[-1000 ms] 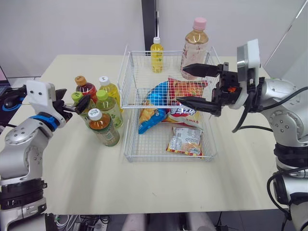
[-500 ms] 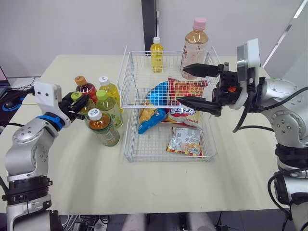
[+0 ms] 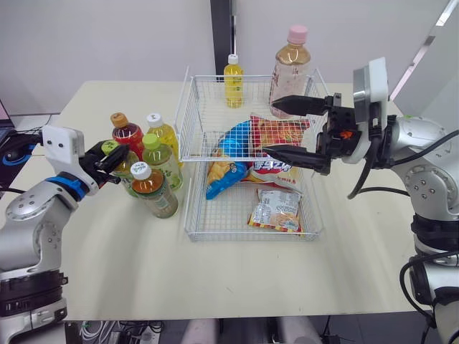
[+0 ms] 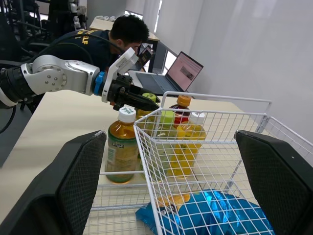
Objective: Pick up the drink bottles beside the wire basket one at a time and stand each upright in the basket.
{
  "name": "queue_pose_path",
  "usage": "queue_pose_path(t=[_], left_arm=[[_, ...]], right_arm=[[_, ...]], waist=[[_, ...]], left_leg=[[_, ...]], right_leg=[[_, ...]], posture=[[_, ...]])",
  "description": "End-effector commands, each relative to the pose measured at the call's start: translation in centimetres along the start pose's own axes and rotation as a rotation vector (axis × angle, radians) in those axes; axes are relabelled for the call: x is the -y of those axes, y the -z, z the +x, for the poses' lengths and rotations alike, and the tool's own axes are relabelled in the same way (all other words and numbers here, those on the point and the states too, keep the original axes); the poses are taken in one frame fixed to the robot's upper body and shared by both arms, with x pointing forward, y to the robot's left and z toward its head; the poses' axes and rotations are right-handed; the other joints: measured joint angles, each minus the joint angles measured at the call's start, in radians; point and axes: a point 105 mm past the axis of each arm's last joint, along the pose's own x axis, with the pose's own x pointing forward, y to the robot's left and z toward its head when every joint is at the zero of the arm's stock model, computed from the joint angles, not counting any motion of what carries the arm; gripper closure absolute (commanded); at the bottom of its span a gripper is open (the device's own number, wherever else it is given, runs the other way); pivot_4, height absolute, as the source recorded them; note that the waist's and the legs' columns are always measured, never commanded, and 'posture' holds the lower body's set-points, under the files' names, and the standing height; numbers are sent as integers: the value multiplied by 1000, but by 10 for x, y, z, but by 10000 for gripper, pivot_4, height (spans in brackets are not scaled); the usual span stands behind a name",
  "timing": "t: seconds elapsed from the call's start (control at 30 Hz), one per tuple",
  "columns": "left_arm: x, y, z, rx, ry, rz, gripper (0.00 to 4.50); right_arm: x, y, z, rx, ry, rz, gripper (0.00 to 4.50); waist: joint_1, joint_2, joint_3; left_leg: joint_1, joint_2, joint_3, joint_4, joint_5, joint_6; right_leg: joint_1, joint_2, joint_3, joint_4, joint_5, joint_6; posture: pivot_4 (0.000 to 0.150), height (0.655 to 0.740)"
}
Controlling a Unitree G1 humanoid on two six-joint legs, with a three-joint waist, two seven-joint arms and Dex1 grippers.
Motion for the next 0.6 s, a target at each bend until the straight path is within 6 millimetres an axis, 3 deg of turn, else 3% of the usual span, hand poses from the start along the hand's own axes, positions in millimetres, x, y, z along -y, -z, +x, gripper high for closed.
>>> queue_pose_path(t=[0.03,0.3,0.47,0.6], left_arm=[[2,-44,-20,90,48,72,31447],[-3,-120,-61,107,147,100,31447],[9,-179,-61,165,257,156,31447],[26,-227,-48,256,373,205,31447]], right_arm=[[-3,-13,-4,34,-19,-34,0],[-5,-12,-8,32,-48,-1,0],[0,-13,-8,46,-26,-4,0],[6,-12,-12,32,13,-19,0]], waist=[[-1,0,0],[-1,0,2],[5,0,2],[5,-1,3]], left_leg=[[0,0,0,0,0,0],[-2,0,-2,0,0,0],[-2,-1,-3,0,0,0],[-3,-2,-1,1,0,0]], right_leg=[[0,0,0,0,0,0],[-1,0,-3,-1,0,0],[0,0,-3,-1,0,0],[0,1,-4,-1,0,2]], posture=[[1500,7400],[1500,7400],[1500,7400],[1500,7400]])
